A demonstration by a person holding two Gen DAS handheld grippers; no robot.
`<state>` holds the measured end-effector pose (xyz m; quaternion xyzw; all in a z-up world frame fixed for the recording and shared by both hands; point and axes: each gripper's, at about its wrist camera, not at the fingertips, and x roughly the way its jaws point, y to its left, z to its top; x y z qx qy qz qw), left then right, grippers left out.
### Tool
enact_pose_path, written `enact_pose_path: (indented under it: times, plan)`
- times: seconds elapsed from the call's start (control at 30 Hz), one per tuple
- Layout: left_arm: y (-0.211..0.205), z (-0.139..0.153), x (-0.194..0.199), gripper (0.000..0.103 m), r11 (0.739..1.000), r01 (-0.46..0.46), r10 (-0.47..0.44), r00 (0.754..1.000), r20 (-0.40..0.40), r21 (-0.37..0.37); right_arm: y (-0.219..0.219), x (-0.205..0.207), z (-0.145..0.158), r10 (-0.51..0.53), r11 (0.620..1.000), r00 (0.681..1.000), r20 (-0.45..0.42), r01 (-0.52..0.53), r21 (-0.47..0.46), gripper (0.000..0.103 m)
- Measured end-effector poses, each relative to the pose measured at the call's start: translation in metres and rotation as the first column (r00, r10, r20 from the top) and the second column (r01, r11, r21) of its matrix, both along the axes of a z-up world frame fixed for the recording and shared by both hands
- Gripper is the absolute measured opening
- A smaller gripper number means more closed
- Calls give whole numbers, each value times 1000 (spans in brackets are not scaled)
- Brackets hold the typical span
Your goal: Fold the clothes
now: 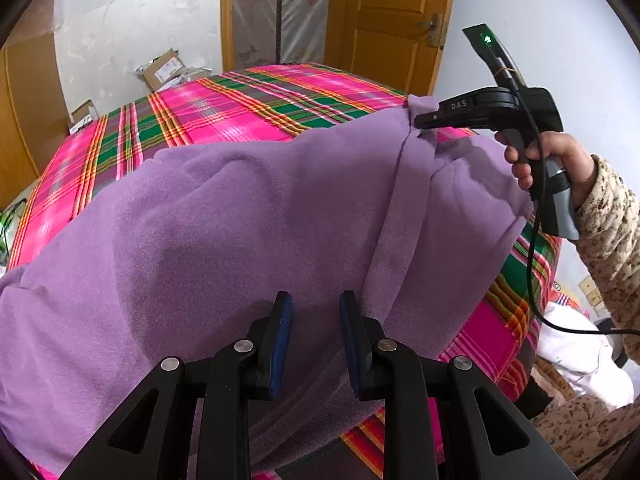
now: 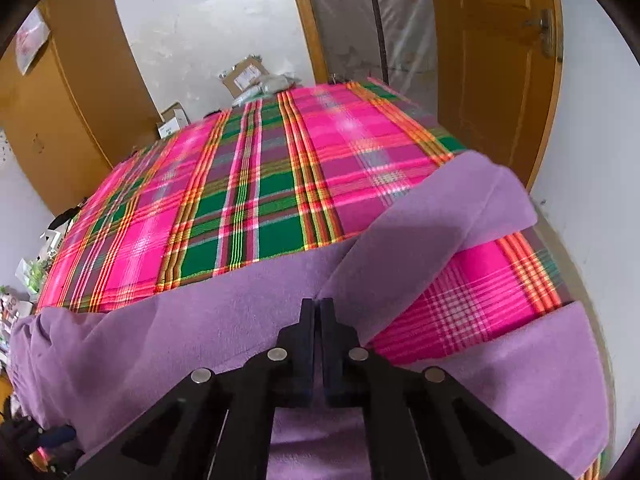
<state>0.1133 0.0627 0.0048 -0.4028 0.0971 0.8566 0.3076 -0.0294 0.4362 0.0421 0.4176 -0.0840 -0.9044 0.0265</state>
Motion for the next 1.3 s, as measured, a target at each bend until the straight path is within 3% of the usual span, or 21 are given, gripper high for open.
enact_pose_path:
  times: [0.4, 0.57, 1.03, 1.1, 1.3]
  plan:
    - [6, 0, 5, 25, 999, -16, 15, 999, -34, -45, 39, 59, 14, -103, 992, 992, -73, 97, -84, 2]
    - [9, 0, 9, 25, 999, 5, -7, 999, -36, -45, 51, 60, -5, -107, 987, 994, -24, 103, -125, 2]
    - [35, 4, 26, 29, 993, 96, -101, 992, -74, -67, 49, 63, 6, -81, 992, 995, -59, 74, -107, 2]
    - [37, 4, 27, 34, 992, 108, -112, 992, -66, -61, 48, 64, 7, -80, 991, 995, -65, 72, -110, 2]
    - [53, 0, 31, 36, 988, 108, -117, 990, -79, -114, 48, 65, 9, -76, 991, 994, -78, 67, -115, 2]
